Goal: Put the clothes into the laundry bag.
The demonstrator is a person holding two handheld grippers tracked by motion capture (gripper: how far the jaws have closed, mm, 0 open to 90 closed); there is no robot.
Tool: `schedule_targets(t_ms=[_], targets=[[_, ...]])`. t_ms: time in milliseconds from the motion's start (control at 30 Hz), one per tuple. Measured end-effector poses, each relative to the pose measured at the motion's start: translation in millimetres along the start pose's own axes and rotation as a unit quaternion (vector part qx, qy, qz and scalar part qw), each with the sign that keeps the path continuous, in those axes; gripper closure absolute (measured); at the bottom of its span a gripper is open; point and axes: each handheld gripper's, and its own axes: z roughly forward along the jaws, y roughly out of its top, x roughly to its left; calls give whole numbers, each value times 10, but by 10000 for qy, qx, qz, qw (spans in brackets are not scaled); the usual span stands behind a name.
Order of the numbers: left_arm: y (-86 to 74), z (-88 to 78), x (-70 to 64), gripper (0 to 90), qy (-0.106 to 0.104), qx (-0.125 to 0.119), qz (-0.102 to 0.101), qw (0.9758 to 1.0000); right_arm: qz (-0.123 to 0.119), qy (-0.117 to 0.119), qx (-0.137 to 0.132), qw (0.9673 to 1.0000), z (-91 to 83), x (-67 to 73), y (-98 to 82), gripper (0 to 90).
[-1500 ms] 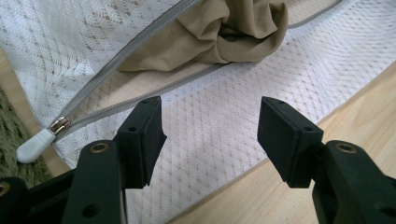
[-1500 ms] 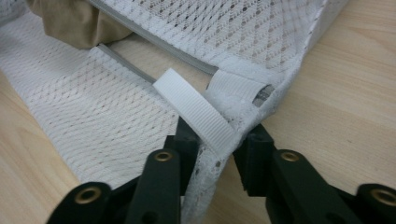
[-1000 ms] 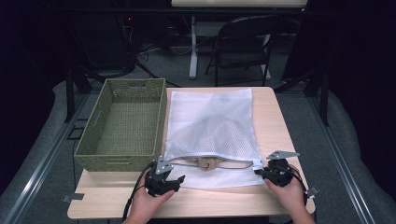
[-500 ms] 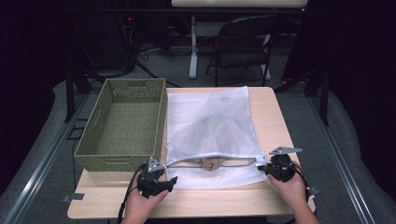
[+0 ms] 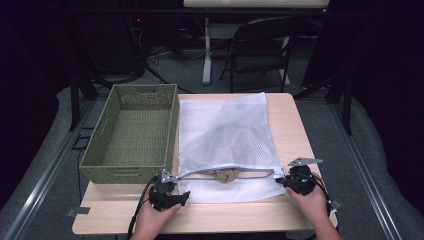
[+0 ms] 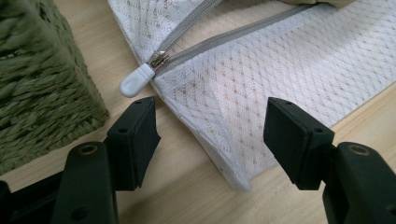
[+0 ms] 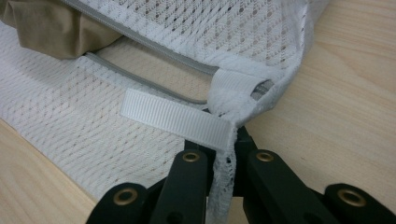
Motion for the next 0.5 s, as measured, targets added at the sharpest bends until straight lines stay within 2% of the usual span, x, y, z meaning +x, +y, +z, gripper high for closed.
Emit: schedule_targets(t_ms=[167,267,500], targets=[[16,61,-9,334,86,52,108,9999,-25,0,-8,10000,7,15,-6,881],[24,91,-47,324,177,4,168,9997,-48,7,9,10000,6,19,-7,881],[51,145,-102,252,266,49,344,9990,-59,51,8,10000,4,26,-20,880]])
